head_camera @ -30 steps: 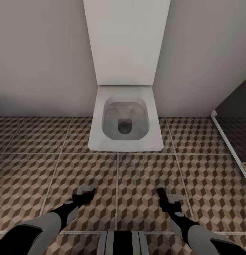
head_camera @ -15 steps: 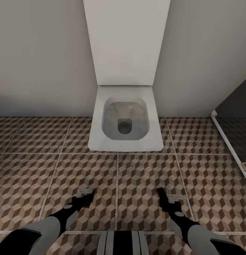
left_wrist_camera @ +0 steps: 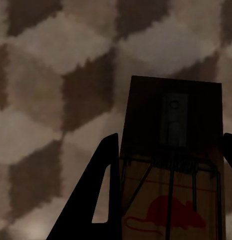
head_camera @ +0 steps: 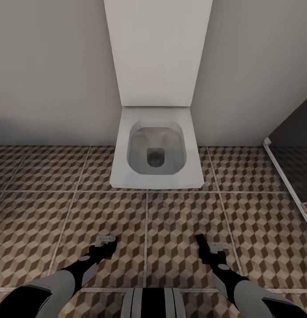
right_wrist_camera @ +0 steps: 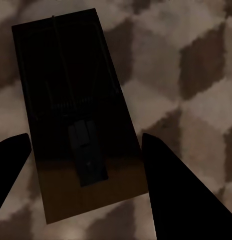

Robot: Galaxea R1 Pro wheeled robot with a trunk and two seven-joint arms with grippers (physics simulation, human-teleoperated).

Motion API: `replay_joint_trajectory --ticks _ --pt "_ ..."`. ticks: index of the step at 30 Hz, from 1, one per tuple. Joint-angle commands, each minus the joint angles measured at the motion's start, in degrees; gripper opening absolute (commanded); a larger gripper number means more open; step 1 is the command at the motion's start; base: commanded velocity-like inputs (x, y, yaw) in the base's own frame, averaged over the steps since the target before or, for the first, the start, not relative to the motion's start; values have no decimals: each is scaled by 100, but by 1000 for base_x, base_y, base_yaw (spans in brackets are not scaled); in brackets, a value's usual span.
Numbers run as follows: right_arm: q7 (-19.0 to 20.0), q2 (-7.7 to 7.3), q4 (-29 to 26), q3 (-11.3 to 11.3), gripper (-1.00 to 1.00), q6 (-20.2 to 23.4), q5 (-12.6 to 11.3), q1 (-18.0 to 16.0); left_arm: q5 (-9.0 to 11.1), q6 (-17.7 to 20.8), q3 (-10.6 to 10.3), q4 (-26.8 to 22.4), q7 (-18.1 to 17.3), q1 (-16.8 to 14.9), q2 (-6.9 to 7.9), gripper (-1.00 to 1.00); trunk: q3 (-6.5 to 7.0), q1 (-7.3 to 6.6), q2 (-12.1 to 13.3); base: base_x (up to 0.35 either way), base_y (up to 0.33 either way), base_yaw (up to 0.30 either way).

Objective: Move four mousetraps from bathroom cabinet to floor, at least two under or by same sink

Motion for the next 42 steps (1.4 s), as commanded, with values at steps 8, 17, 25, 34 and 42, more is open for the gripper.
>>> replay_joint_trajectory --ticks 8,17,25,34,42 --pt "-18 -2 4 -51 -100 -19 62 -2 50 -22 -42 9 -9 -3 17 -100 -3 -1 -1 0 0 0" --pt "-18 1 0 -45 -100 -11 77 -3 50 -28 -37 2 -9 -3 15 -100 -3 -1 -1 0 0 0" --pt "-18 2 0 -44 -100 -2 80 -5 50 -28 -37 2 -2 -3 14 -100 -3 -1 -1 0 0 0" --pt "-18 2 0 -44 -100 -9 83 -3 54 -25 -33 2 -1 -3 21 -100 -3 -1 -1 8 0 0" --pt "-9 2 7 -44 -100 -10 88 -3 206 -27 -19 2 0 -3 45 -100 -3 -1 -1 219 0 0"
